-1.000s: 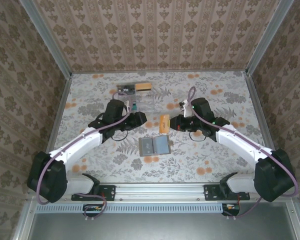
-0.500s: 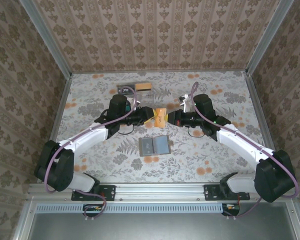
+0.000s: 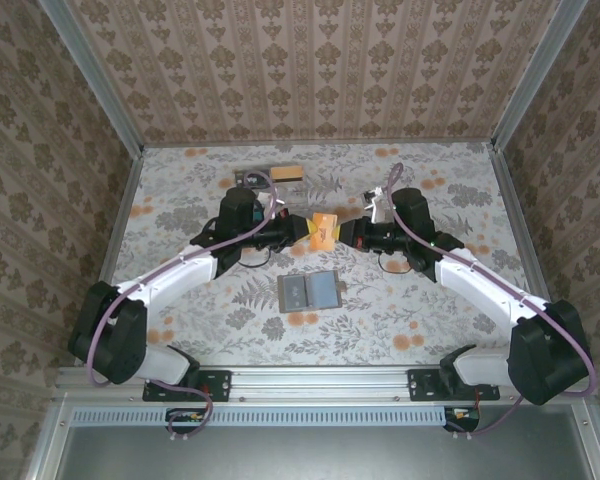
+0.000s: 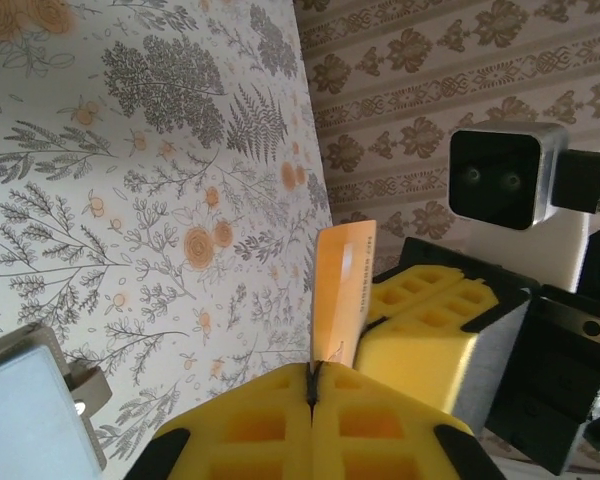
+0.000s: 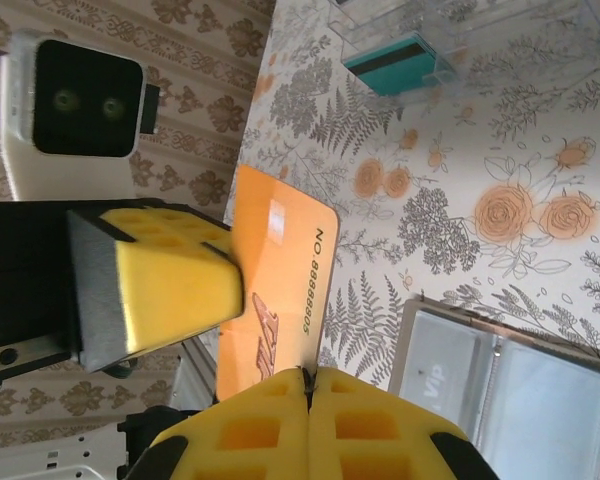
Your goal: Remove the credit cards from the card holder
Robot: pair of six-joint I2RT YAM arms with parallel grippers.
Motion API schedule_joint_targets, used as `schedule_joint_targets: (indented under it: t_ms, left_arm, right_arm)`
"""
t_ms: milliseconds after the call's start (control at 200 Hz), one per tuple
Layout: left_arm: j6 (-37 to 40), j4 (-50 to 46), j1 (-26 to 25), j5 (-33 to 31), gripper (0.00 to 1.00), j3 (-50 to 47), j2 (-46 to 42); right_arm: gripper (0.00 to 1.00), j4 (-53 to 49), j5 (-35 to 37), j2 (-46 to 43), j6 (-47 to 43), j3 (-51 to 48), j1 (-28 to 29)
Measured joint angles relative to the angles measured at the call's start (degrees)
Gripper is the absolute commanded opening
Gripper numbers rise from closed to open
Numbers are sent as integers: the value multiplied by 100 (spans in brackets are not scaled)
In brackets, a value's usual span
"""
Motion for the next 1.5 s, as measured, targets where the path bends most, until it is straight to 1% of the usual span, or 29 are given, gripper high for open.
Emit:
schedule_joint_targets:
  t_ms: [50, 65, 85, 110, 135, 160, 165, 170, 185, 235, 270, 310, 320, 350, 355, 410, 525, 630, 805, 1025, 1200, 1340, 1500]
  left_arm:
    - [13, -31, -13, -9, 0, 2, -15]
    - [17, -42, -13, -13, 0, 2, -22]
    - [22, -52, -13, -17, 0, 7, -26]
    - [33, -57, -13, -20, 0, 11, -31]
    - [39, -59, -13, -20, 0, 22, -37]
    - [57, -61, -24, -15, 0, 31, -39]
    - [57, -61, -26, -15, 0, 33, -42]
    - [57, -61, -33, -15, 0, 35, -42]
    - [66, -63, -46, -17, 0, 44, -46]
    - [111, -136, -81, -22, 0, 79, -66]
    - [173, -225, -101, -22, 0, 103, -94]
    - [258, -378, -120, -26, 0, 140, -127]
    - [284, -415, -120, -28, 0, 151, -131]
    - [402, -601, -122, -48, 0, 216, -153]
    - [426, -625, -122, -50, 0, 225, -155]
    - [734, -1093, -120, -133, 0, 439, -170]
    - [1596, -2157, -118, -492, 0, 1073, -179]
    - [2494, -3032, -118, -968, 0, 1606, -205]
    - [4210, -4096, -118, -2098, 0, 2218, -212]
    - [6310, -4393, -94, -3449, 0, 2520, -179]
    - [7825, -4395, -31, -4236, 0, 3071, 345]
    - [8819, -4395, 11, -4645, 0, 3582, 970]
    - [9803, -4258, 98, -4712, 0, 3821, 1458]
  right_arm:
    - [3, 0, 0, -2, 0, -11, 0]
    - [5, 0, -2, -2, 0, -13, 0]
    - [9, 0, -2, -2, 0, -15, 2]
    - [20, 2, -2, -4, 0, -20, 2]
    - [35, 2, -2, -4, 0, -24, 2]
    - [45, 2, 2, -4, 17, -24, 2]
    - [45, 2, 0, -4, 24, -24, 2]
    - [49, 0, 2, -4, 4, -24, 4]
    - [55, 0, 0, -4, 2, -28, 9]
    - [70, -4, 2, -15, -7, -35, 20]
    - [77, -9, 7, -35, -24, -35, 20]
    - [82, -33, 26, -72, -59, -35, 20]
    - [85, -48, 35, -85, -74, -35, 17]
    - [90, -98, 70, -129, -122, -35, 17]
    - [92, -109, 74, -133, -120, -35, 17]
    - [99, -249, 177, -223, -188, -33, 11]
    - [100, -577, 459, -444, -361, -31, -9]
    - [100, -839, 710, -625, -507, -31, -24]
    - [100, -1169, 1047, -798, -708, 2, -70]
    - [100, -1344, 1207, -826, -848, 85, -120]
    - [100, -1412, 1368, -933, -933, 125, -188]
    - [100, -1473, 1394, -949, -1001, 262, -269]
    - [100, -1519, 1410, -949, -1060, 330, -348]
